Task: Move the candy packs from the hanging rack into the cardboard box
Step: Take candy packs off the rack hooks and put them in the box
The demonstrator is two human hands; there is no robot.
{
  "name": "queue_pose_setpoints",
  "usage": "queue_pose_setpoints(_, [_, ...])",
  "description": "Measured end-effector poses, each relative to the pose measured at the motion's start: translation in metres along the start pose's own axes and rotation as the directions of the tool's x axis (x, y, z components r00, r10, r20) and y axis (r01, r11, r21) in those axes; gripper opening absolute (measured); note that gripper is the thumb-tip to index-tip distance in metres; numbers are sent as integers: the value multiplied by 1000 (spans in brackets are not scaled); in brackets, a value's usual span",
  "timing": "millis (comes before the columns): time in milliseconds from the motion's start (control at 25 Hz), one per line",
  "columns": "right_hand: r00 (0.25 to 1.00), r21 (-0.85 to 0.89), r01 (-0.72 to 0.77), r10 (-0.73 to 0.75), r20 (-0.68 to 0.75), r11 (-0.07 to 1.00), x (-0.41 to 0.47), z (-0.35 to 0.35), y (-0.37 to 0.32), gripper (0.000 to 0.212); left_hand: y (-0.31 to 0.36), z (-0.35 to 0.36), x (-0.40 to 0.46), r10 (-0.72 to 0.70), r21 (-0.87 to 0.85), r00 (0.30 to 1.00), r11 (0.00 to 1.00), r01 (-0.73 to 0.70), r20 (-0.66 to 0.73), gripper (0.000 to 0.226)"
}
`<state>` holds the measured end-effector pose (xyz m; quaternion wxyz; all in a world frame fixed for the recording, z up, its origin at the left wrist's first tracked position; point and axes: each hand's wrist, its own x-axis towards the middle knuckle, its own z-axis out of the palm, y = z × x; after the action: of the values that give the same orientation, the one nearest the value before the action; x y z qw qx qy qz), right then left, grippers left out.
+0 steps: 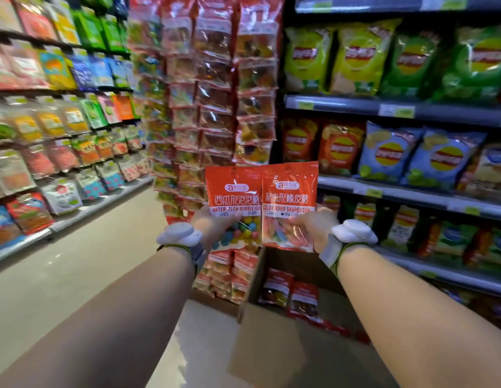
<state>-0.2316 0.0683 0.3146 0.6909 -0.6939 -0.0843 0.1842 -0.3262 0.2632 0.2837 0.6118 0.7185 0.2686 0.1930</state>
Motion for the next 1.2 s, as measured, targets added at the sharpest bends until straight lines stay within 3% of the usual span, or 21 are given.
queue_pose_setpoints(160, [996, 109, 52, -59, 61, 993, 15, 104, -25, 28, 15, -104, 45, 95, -11, 995, 995, -95, -8, 14])
queue_pose_setpoints(280, [997, 74, 79, -77, -21, 994, 37, 176, -44, 30, 32, -176, 75, 134, 0, 991, 991, -135, -27, 13])
queue_pose_setpoints(480, [990, 236, 58, -86, 110, 970, 40, 271, -85, 33, 58, -268, 120, 193, -7, 978, 981, -195, -80, 15])
queue_pose_setpoints(560, [978, 281, 48, -102, 181, 958, 37, 289, -102, 22, 68, -287, 132, 232, -5, 969, 972, -233, -81, 15])
queue_pose_setpoints(680, [970, 313, 101, -163, 182, 944, 51, 316, -131, 26, 94, -310, 156, 281, 1, 954, 959, -283, -101, 21])
queue_pose_setpoints(760, [965, 268, 154, -203, 167, 951, 69, 331, -150, 30, 117, -316, 165, 319, -5, 938, 946, -323, -134, 32])
queue_pose_setpoints(880, [937, 232, 227, -277, 214, 946, 96, 349, -181, 19, 149, -316, 184, 401, -46, 905, 911, -411, -141, 38])
queue_pose_setpoints(1040, [896, 78, 439, -442, 30, 895, 143, 361, -225, 13, 183, -318, 231, 453, 62, 850, 889, -455, -270, 45])
queue_pose_setpoints(1200, [827, 83, 559, -561, 8, 825, 197, 358, -276, 26, 226, -314, 291, 508, 89, 779, 853, -515, -368, 55])
